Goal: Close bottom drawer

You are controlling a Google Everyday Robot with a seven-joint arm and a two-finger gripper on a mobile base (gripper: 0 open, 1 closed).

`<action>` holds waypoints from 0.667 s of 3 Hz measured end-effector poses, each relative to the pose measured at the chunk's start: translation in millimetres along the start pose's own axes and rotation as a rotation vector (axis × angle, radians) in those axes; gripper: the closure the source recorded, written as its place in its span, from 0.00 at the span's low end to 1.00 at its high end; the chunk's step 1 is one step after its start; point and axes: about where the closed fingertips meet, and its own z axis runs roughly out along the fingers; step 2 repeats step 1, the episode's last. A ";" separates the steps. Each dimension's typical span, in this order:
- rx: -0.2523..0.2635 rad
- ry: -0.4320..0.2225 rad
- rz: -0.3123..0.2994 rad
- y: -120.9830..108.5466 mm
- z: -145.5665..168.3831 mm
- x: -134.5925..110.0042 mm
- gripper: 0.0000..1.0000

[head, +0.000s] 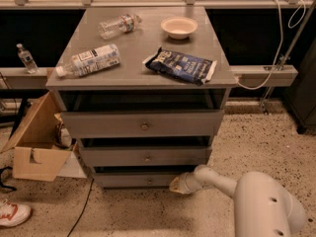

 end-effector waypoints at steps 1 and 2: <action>-0.076 -0.055 -0.024 21.4 -13.4 -5.7 1.00; -0.076 -0.055 -0.024 21.4 -13.4 -5.7 1.00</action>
Offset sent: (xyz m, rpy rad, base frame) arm 0.0000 0.0000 0.0000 0.0000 0.0000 0.0000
